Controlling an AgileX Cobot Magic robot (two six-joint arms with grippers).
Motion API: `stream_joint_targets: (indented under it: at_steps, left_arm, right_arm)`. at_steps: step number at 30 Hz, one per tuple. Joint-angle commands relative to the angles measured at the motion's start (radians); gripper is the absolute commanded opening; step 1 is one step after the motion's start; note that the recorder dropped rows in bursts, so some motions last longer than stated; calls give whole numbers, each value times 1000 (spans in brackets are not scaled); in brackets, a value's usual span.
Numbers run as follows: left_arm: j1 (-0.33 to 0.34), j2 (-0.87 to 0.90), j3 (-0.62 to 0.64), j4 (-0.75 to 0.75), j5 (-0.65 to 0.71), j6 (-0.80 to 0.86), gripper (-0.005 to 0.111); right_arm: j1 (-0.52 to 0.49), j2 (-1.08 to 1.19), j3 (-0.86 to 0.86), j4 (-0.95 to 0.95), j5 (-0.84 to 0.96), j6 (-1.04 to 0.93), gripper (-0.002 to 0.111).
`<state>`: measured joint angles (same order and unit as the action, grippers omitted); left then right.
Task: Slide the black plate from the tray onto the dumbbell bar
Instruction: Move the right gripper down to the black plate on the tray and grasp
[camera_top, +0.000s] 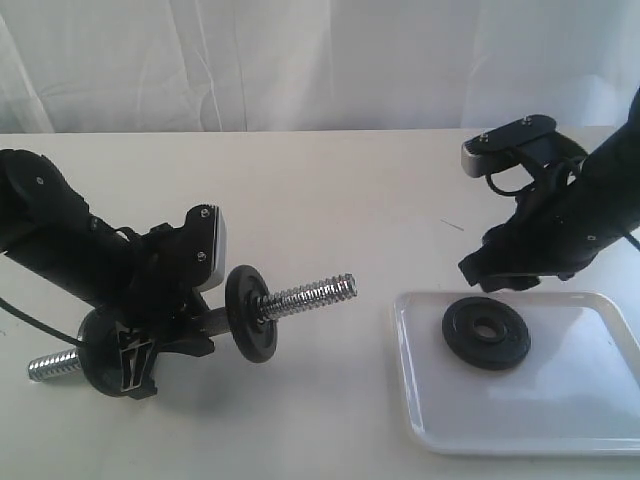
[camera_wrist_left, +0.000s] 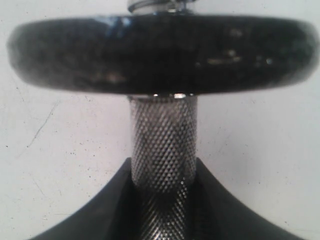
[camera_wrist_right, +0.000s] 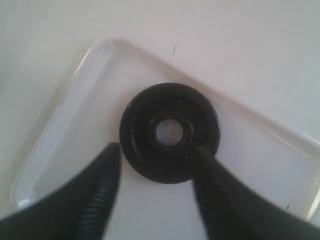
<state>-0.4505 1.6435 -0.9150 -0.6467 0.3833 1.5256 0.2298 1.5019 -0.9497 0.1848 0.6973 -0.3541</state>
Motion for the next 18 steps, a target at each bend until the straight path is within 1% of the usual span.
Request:
stream_joint_targets:
  at_steps: [1, 14, 18]
  left_arm:
    - [-2, -48, -24, -85, 7, -4, 0]
    - [-2, -48, -24, -85, 7, -4, 0]
    - [-2, -48, -24, -85, 7, -4, 0]
  right_arm:
    - [2, 57, -6, -4, -8, 30, 105]
    - [2, 144, -8, -3, -60, 119, 104]
    - [2, 166, -26, -3, -41, 146, 104]
